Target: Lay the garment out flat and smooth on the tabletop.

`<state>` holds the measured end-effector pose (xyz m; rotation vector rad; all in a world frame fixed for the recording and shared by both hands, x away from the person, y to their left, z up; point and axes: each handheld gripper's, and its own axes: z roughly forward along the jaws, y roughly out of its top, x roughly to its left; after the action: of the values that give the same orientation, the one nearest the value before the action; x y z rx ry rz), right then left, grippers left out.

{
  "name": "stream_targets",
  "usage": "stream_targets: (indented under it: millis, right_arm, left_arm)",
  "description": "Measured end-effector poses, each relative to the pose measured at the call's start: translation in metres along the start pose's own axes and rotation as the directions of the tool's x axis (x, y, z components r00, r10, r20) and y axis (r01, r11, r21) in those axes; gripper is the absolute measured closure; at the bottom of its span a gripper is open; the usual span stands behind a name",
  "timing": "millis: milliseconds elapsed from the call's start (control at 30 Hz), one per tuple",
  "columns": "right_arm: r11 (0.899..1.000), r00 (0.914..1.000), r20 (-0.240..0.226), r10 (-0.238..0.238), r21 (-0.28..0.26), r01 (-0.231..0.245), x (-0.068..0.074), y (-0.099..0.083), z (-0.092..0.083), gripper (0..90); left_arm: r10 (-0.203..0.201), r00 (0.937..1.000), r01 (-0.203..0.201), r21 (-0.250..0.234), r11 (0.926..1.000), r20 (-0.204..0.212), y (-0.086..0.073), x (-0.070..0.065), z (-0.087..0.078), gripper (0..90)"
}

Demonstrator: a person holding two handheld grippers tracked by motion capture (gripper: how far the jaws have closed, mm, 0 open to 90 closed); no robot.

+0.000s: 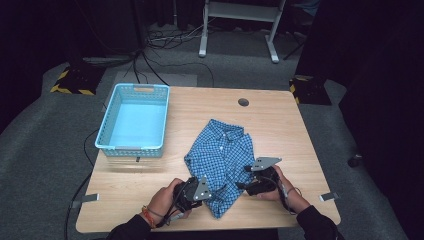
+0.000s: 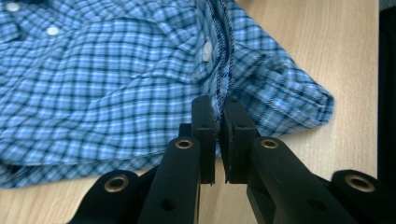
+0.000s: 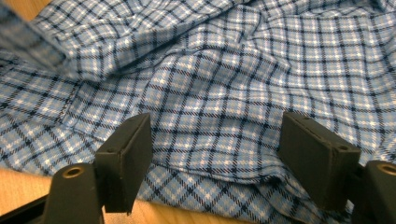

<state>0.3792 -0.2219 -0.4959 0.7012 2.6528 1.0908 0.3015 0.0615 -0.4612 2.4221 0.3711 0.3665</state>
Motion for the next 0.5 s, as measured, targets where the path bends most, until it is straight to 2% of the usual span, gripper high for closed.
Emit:
stream_targets:
  millis: [300,500]
  right_arm:
    - [1.000,1.0000,-0.002,-0.003,-0.002,0.003,0.000,0.000,0.000,26.4]
    - [1.000,1.0000,-0.002,-0.002,-0.001,0.002,0.000,0.000,0.000,26.3]
  left_arm:
    - [-0.048,0.9986,0.047,-0.024,0.9986,-0.023,-0.006,0.011,-0.011,85.1]
    - [-0.089,0.9952,0.088,-0.043,0.9952,-0.039,-0.014,0.018,-0.017,85.1]
